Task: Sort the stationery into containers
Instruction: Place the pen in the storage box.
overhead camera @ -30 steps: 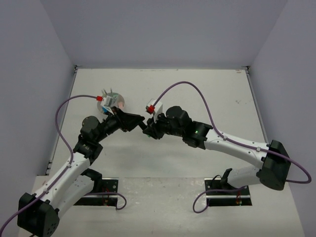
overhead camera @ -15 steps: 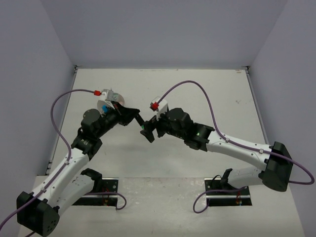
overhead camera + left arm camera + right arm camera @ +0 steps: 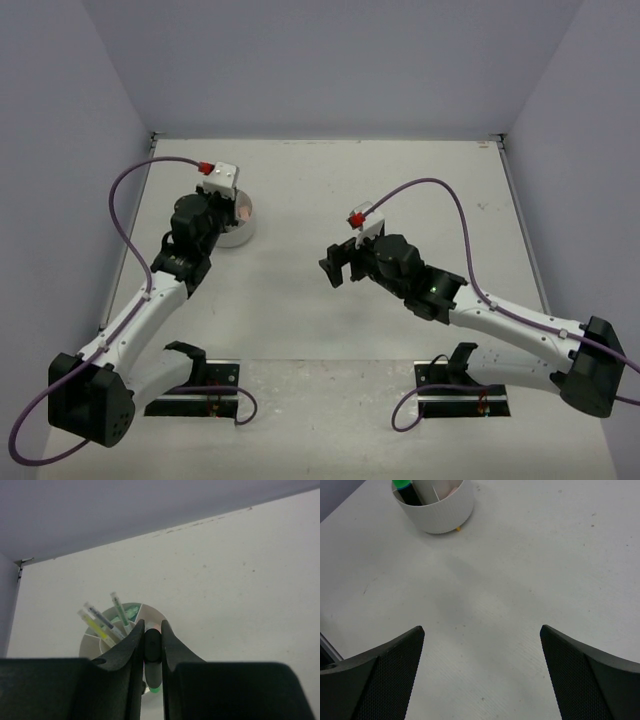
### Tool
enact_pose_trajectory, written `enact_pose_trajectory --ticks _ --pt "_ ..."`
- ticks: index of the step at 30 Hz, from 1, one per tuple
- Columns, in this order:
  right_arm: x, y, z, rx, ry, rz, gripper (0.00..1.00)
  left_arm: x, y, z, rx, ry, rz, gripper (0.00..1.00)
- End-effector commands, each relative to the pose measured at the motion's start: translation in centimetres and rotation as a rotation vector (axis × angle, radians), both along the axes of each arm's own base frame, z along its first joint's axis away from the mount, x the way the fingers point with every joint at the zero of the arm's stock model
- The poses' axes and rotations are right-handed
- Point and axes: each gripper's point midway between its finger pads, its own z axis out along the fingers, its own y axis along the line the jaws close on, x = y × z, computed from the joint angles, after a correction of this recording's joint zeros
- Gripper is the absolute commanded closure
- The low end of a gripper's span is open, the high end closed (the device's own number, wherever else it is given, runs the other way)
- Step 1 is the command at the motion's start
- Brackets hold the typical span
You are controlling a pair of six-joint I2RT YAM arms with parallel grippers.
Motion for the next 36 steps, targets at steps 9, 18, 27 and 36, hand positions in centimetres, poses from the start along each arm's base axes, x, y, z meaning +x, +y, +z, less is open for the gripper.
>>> enact_pose_trajectory --ticks 9,18,27,36 --pt "-0.7 -1.0 2.7 0.073 -0.075 0.014 0.01 1.7 2.1 0.1 0.113 -0.151 -0.014 1.00" --pt "-0.7 -0.8 2.5 0.062 -0.072 0.024 0.01 1.5 3.9 -2.1 0.066 -0.117 0.087 0.99" --pt "-0.9 -0.5 2.3 0.055 -0.067 0.045 0.01 1.9 4.4 -3.7 -0.020 -0.082 0.111 0.69" --pt "-1.0 -0.4 2.2 0.053 -0.058 0.053 0.01 1.3 4.4 -1.5 -0.108 -0.102 0.131 0.62"
